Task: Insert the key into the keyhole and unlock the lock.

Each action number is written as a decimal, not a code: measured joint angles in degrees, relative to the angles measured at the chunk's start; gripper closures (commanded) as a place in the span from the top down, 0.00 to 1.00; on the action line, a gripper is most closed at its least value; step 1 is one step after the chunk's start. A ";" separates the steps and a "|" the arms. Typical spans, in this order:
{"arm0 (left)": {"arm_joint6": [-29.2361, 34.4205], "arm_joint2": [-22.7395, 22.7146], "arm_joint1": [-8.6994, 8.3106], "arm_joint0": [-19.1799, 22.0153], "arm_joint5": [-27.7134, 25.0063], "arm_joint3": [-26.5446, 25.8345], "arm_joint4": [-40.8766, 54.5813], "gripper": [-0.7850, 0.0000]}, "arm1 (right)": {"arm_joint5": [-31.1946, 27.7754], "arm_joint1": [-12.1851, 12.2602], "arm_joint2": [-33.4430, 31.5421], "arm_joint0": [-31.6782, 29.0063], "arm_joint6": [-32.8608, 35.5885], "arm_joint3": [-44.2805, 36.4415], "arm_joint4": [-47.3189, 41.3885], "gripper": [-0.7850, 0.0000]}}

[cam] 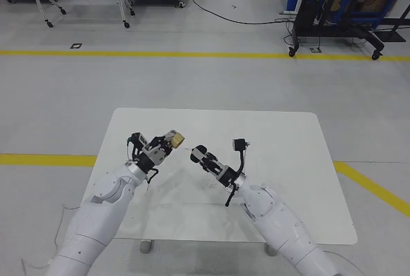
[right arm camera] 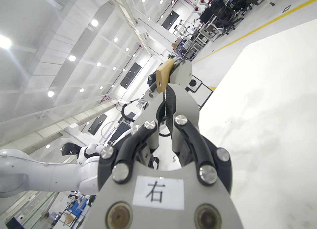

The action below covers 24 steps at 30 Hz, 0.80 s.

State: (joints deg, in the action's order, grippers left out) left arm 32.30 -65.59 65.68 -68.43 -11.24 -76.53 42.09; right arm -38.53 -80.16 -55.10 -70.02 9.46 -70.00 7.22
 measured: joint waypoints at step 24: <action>-13.11 -1.80 0.35 -6.93 -3.04 -9.57 -16.14 0.00 | 2.46 -2.18 2.56 0.38 -3.93 0.74 -4.91 0.00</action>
State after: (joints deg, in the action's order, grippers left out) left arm 19.19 -67.39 66.03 -75.36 -14.28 -86.10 25.96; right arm -36.07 -82.33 -52.54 -69.64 5.53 -69.25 2.31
